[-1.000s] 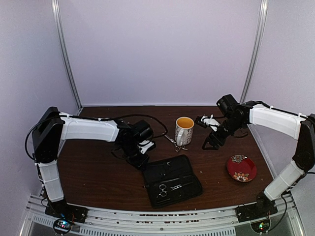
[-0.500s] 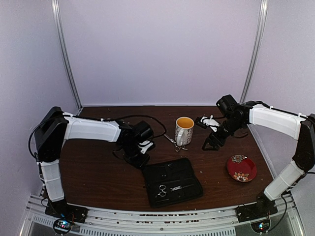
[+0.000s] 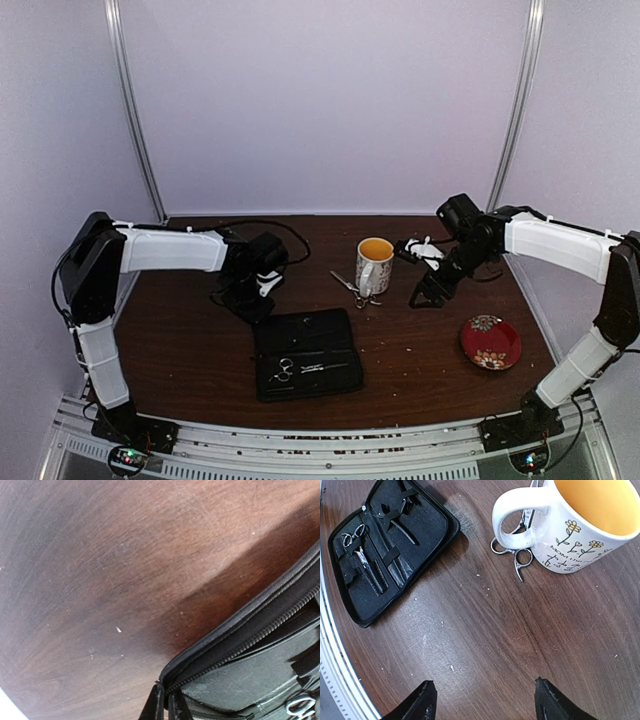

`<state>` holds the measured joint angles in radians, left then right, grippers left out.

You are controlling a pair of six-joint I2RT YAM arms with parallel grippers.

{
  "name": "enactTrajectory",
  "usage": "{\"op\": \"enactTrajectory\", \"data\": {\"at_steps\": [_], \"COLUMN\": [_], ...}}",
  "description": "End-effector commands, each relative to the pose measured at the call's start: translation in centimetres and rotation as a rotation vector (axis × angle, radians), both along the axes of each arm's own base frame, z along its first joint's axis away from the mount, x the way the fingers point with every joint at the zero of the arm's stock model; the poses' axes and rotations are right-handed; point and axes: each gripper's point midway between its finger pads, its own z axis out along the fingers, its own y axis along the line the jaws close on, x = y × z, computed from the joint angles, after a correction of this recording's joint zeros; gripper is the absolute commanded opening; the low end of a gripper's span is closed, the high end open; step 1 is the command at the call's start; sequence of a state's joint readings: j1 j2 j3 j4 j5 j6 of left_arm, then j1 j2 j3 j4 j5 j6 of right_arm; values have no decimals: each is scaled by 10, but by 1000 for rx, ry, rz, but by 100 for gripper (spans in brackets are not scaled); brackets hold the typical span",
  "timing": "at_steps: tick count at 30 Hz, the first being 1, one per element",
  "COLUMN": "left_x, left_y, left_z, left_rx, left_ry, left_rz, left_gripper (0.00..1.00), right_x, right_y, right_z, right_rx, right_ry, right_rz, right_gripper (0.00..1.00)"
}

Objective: Sort the hair-cutting tools

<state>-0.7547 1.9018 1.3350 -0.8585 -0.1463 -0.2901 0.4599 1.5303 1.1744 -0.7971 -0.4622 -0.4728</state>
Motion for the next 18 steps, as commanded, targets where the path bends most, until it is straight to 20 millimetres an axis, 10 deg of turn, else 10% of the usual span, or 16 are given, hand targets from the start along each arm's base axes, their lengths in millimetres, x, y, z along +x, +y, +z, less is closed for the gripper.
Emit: {"op": "enactTrajectory", "data": {"at_steps": [1, 6, 14, 18], "left_x": [6, 16, 70, 91], "left_y": [13, 1, -35, -34], "left_z": [3, 47, 217, 265], "left_rx": [98, 27, -274, -324], "left_ry": [-30, -90, -547, -740], "left_rz": [-35, -50, -48, -17], "left_gripper": [5, 31, 72, 75], "right_x": [3, 1, 17, 41], "right_y": [4, 23, 76, 107], "right_z": [6, 32, 59, 49], "right_rx": [-11, 8, -73, -112], "right_ry": [-22, -115, -224, -184], "right_rz": [12, 37, 54, 2], "right_gripper": [68, 68, 53, 47]}}
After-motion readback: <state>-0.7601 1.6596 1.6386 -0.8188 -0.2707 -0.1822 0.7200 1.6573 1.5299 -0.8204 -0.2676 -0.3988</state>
